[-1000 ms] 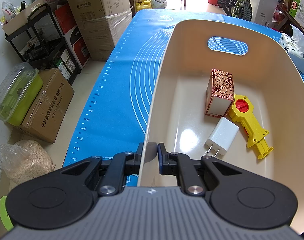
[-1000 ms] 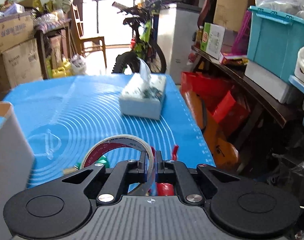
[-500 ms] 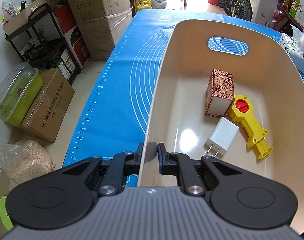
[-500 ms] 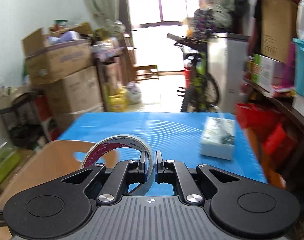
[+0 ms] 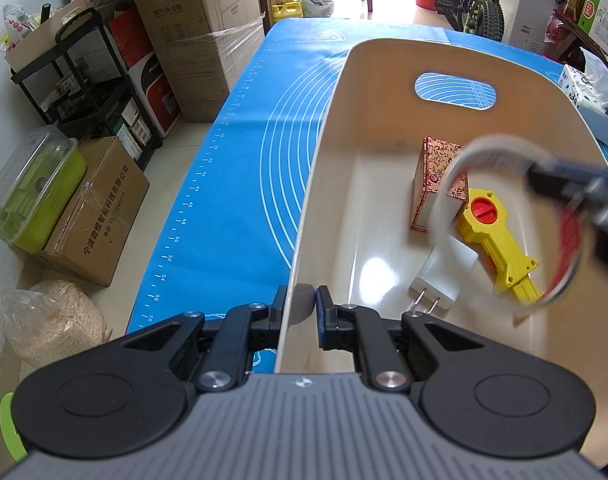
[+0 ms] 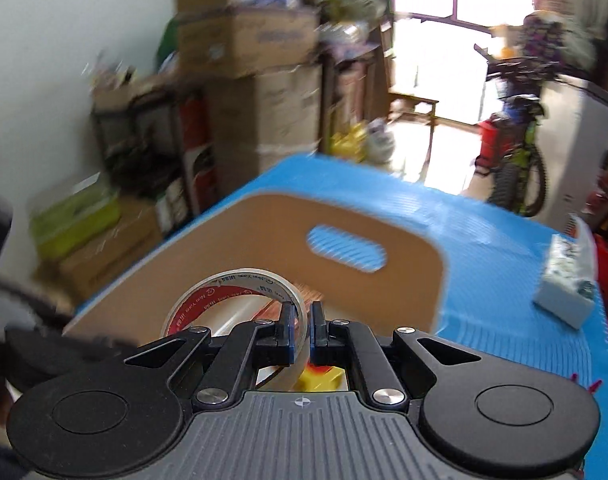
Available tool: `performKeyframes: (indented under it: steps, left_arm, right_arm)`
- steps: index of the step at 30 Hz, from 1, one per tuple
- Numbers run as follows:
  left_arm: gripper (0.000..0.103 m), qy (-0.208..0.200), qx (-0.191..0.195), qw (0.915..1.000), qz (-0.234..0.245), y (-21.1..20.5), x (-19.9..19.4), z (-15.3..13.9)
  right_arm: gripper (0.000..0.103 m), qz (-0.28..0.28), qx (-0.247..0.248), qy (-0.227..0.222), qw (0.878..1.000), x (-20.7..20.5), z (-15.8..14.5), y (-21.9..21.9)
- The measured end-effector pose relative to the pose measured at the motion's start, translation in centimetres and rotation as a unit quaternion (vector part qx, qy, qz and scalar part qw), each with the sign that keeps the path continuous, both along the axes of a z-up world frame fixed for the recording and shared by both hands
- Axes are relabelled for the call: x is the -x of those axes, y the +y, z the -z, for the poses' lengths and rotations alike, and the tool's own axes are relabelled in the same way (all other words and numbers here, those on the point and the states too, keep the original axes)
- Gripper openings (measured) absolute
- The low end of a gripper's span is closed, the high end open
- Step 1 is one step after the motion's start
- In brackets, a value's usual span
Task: Organize rigid objects
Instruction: 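Carry the tape roll with the right gripper and release it into the bin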
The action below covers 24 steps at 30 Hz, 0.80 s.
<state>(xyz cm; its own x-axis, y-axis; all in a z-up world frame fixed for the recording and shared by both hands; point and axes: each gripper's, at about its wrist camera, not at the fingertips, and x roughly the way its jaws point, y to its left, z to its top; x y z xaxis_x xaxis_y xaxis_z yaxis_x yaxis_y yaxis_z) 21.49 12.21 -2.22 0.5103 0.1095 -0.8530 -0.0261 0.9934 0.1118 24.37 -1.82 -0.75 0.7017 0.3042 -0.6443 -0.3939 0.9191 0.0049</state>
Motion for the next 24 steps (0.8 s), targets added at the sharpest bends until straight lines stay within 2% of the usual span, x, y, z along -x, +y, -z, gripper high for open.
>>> performKeyframes:
  steps: [5,9,14,16,17,19,21,24]
  left_arm:
    - [0.015,0.000,0.000,1.0000,0.000,0.0,0.0,0.0]
    - [0.015,0.000,0.000,1.0000,0.000,0.0,0.0,0.0]
    - [0.015,0.000,-0.002,1.0000,-0.001,0.1,0.1,0.0]
    - [0.015,0.000,-0.002,1.0000,-0.001,0.1,0.1,0.0]
    - [0.015,0.000,-0.003,1.0000,-0.001,0.1,0.1,0.0]
    - [0.015,0.001,-0.003,1.0000,-0.001,0.1,0.1,0.0]
    - [0.015,0.001,-0.002,1.0000,-0.001,0.2,0.1,0.0]
    - [0.016,0.001,-0.002,1.0000,-0.001,0.1,0.1,0.0]
  right_arm:
    - [0.018,-0.039,0.044,0.061,0.996,-0.1,2.0,2.6]
    - [0.018,-0.060,0.084,0.077,0.992,0.5,3.1,3.4]
    - [0.019,-0.051,0.068,0.097,0.992,0.1,3.1,2.7]
    - [0.028,-0.048,0.060,0.090,0.993,0.0,2.8,2.3]
    - [0.037,-0.050,0.059,0.083,0.994,0.2,2.6,2.1]
    - [0.049,-0.050,0.052,0.067,0.995,0.4,1.9,1.6]
    - [0.055,-0.042,0.034,0.051,0.997,0.5,1.0,0.6]
    - [0.058,-0.015,0.007,0.027,0.999,0.5,-0.7,-1.6]
